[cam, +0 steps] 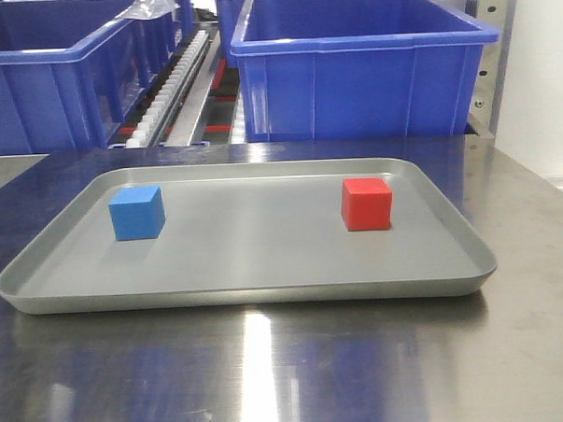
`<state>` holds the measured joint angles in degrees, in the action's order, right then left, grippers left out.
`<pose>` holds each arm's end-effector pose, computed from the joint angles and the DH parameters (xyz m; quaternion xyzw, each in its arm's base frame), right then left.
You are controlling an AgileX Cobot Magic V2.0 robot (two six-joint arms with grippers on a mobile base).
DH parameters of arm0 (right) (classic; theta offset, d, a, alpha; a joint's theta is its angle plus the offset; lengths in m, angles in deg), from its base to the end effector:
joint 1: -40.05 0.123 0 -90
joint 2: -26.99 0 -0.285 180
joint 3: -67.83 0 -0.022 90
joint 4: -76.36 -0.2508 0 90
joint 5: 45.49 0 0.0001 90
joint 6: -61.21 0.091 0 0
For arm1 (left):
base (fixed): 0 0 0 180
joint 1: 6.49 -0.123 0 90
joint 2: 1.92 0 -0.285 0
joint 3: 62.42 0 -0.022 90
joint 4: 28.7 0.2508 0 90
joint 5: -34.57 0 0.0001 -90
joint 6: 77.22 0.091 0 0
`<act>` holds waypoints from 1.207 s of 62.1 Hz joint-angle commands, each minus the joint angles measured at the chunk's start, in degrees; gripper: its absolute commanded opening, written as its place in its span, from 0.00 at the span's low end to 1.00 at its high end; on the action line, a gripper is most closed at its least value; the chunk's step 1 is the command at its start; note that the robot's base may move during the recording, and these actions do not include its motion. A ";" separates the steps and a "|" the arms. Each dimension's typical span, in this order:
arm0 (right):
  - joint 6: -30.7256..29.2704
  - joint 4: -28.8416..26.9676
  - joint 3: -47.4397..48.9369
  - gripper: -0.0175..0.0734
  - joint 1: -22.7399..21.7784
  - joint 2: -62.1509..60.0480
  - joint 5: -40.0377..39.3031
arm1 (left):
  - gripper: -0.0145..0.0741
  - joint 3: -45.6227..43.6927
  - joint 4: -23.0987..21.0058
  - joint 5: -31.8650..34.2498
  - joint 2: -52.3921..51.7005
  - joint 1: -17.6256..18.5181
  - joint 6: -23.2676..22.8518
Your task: Sort and place red and blue blocks on shelf
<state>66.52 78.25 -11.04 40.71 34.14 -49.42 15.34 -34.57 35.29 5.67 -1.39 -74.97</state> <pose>0.0560 0.0008 0.2102 0.0150 0.6565 0.0276 0.7537 0.0561 -0.0049 0.2113 0.0082 0.6732 -0.0558 0.7373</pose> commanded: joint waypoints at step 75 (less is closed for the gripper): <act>-0.24 -0.30 21.73 0.24 0.11 23.64 20.28 | 0.30 2.51 -0.36 4.51 -1.19 0.04 0.06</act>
<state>66.52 77.34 7.74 40.71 54.63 -23.62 15.34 -34.57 35.29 5.67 -1.39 -74.97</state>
